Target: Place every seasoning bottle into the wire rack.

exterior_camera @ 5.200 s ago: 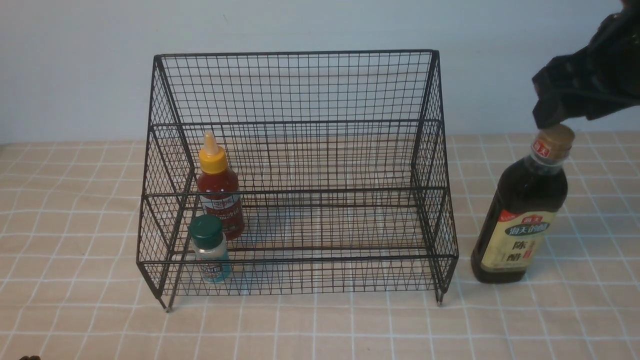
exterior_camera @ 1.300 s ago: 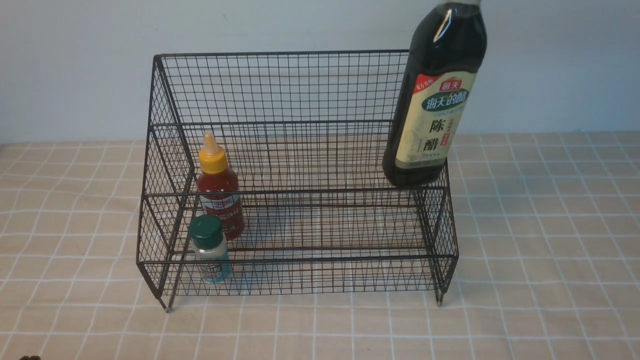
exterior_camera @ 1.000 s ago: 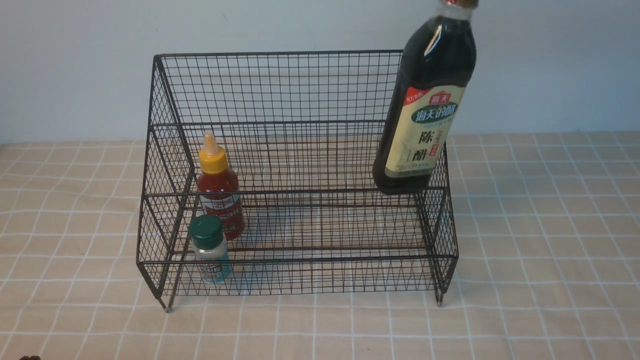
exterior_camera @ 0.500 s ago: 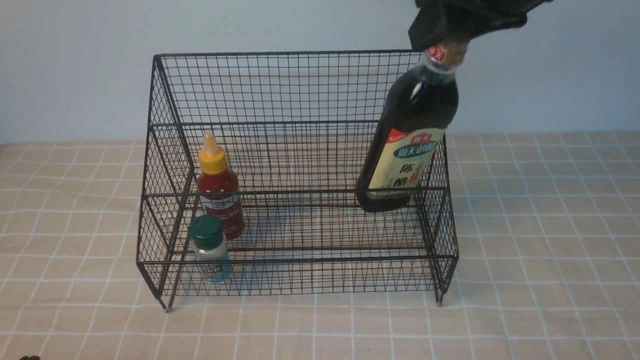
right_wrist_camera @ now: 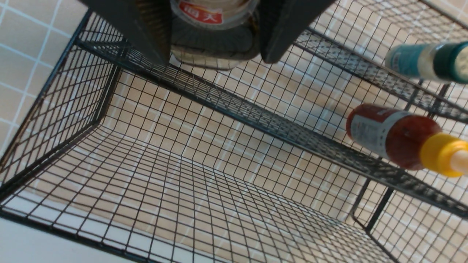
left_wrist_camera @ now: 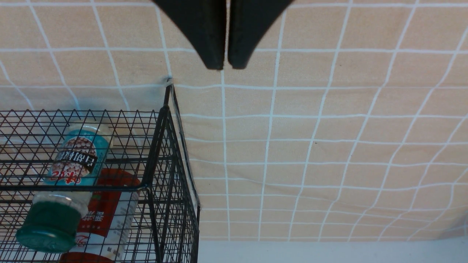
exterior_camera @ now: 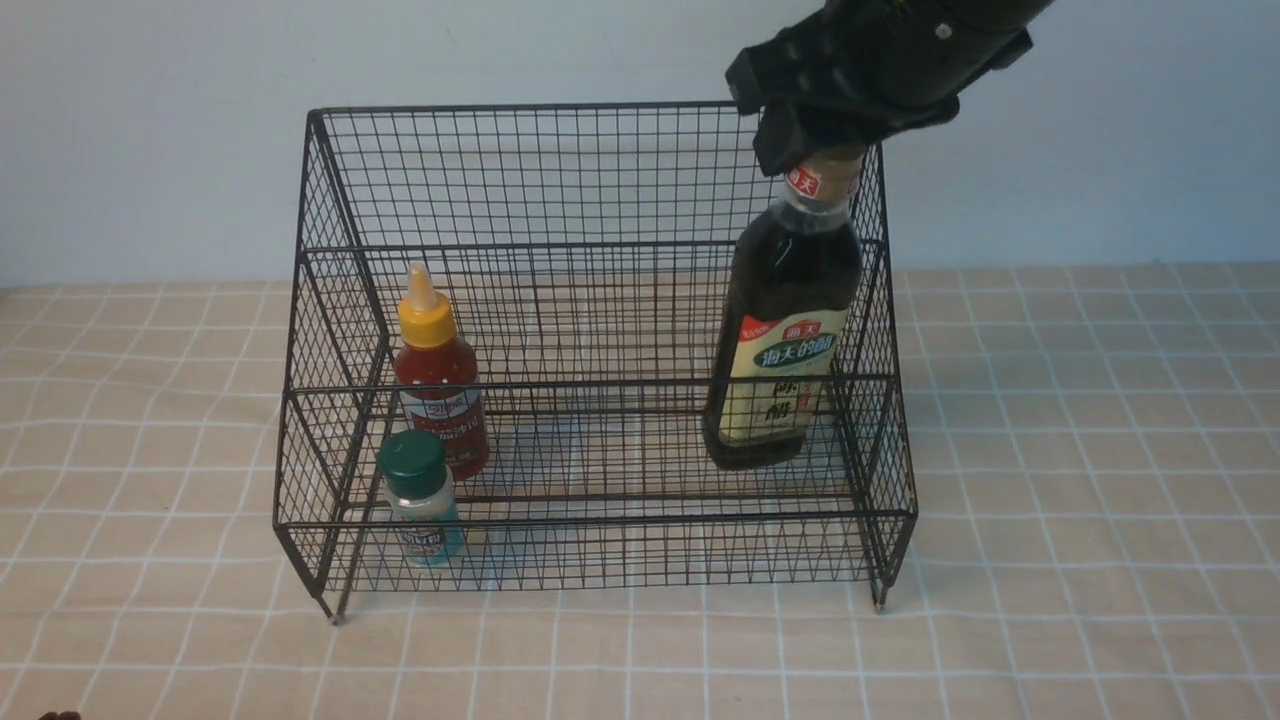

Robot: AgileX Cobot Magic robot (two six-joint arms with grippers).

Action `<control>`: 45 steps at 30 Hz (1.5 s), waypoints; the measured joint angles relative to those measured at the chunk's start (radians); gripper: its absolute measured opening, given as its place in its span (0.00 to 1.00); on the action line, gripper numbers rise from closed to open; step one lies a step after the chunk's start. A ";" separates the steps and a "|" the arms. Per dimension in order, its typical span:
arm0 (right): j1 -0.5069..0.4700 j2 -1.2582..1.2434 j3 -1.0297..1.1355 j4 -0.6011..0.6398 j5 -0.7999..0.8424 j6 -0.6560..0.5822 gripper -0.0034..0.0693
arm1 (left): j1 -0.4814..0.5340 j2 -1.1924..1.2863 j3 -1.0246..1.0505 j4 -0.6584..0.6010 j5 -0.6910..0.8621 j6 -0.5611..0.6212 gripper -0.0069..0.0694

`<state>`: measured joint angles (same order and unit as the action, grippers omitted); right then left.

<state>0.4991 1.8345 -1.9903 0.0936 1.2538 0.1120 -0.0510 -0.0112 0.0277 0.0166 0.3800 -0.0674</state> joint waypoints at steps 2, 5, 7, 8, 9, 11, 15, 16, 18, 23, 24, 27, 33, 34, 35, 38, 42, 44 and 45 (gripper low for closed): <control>0.000 0.010 0.000 -0.003 -0.003 0.004 0.45 | 0.000 0.000 0.000 0.000 0.000 0.000 0.08; 0.000 0.019 0.000 -0.005 -0.023 0.006 0.45 | 0.000 0.000 0.000 0.000 0.000 0.000 0.08; 0.000 0.022 0.000 -0.006 -0.031 0.006 0.45 | 0.000 0.000 0.000 0.000 0.000 0.000 0.08; 0.000 0.026 -0.002 -0.007 -0.034 0.006 0.46 | 0.000 0.000 0.000 0.000 0.000 0.000 0.08; 0.000 0.028 -0.002 -0.007 -0.036 0.006 0.46 | 0.000 0.000 0.000 0.000 0.000 0.000 0.08; 0.000 0.032 -0.003 -0.007 -0.044 0.006 0.49 | 0.000 0.000 0.000 0.000 0.000 0.000 0.08; 0.000 0.037 -0.008 -0.011 -0.055 0.006 0.59 | 0.000 0.000 0.000 0.000 0.000 0.000 0.08; 0.001 0.037 -0.009 -0.017 -0.057 0.006 0.62 | 0.000 0.000 0.000 0.000 0.000 0.000 0.08; 0.001 0.034 -0.009 -0.038 -0.062 0.010 0.67 | 0.000 0.000 0.000 0.000 0.000 0.000 0.08; 0.001 -0.004 -0.009 -0.118 -0.067 0.035 0.77 | 0.000 0.000 0.000 0.000 0.000 0.000 0.08; 0.001 -0.018 -0.009 -0.130 -0.067 0.036 0.78 | 0.000 0.000 0.000 0.000 0.000 0.000 0.08; 0.001 -0.060 -0.009 -0.157 -0.067 0.037 0.78 | 0.000 0.000 0.000 0.000 0.000 0.000 0.08; 0.001 -0.181 -0.010 -0.176 -0.096 0.037 0.79 | 0.000 0.000 0.000 0.000 0.000 0.000 0.08; 0.001 -0.204 -0.010 -0.177 -0.097 0.037 0.79 | 0.000 0.000 0.000 0.000 0.000 0.000 0.08; 0.001 -0.229 -0.010 -0.177 -0.096 0.036 0.78 | 0.000 0.000 0.000 0.000 0.000 0.000 0.08; 0.001 -0.303 -0.010 -0.183 -0.084 0.032 0.73 | 0.000 0.000 0.000 0.000 0.000 0.000 0.08; 0.001 -0.436 -0.010 -0.222 -0.031 0.030 0.56 | 0.000 0.000 0.000 0.000 0.000 0.000 0.08; 0.001 -0.511 -0.011 -0.248 0.009 0.030 0.43 | 0.000 0.000 0.000 0.000 0.000 0.000 0.08; 0.001 -0.549 -0.011 -0.259 0.019 0.030 0.34 | 0.000 0.000 0.000 0.000 0.000 0.000 0.08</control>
<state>0.5005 1.2850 -2.0018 -0.1654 1.2727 0.1418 -0.0510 -0.0112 0.0277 0.0166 0.3800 -0.0674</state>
